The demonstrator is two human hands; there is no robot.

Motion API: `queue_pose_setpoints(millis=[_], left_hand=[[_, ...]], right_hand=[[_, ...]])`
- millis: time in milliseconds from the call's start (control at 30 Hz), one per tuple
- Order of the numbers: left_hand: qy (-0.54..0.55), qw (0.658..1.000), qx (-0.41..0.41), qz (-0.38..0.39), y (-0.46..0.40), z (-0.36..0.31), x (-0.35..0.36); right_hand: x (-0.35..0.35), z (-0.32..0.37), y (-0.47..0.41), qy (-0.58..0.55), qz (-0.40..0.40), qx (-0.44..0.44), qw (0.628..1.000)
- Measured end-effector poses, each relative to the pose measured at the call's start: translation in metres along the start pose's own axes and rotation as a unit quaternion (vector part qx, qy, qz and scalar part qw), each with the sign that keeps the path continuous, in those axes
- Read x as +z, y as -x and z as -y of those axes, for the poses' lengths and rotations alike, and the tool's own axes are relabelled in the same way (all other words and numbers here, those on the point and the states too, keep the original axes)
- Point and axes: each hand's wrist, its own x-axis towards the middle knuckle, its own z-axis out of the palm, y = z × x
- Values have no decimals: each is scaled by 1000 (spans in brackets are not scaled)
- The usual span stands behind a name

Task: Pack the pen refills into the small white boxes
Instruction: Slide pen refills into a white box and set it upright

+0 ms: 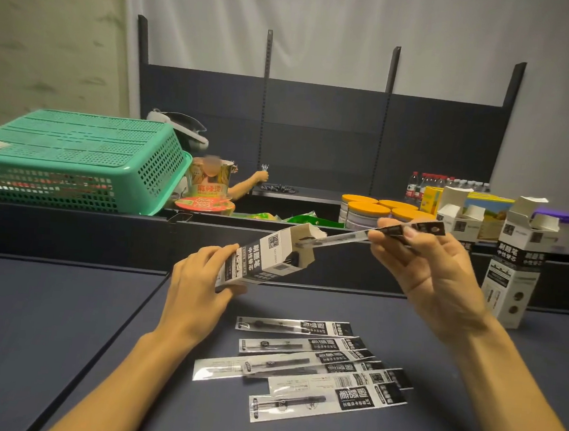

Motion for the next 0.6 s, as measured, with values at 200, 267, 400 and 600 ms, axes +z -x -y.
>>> queue_pose_setpoints(millis=[200, 267, 400, 600], left_hand=[[2, 1000, 3, 0, 0, -1, 0], [5, 1000, 3, 2, 0, -1, 0], [8, 1000, 6, 5, 0, -2, 0], [14, 1000, 23, 14, 0, 1, 2]], right_hand=[[9, -15, 2, 74, 19, 6, 997], [11, -21, 3, 149, 18, -23, 988], [10, -35, 2, 283, 25, -85, 955], [0, -55, -1, 532, 78, -302, 787]])
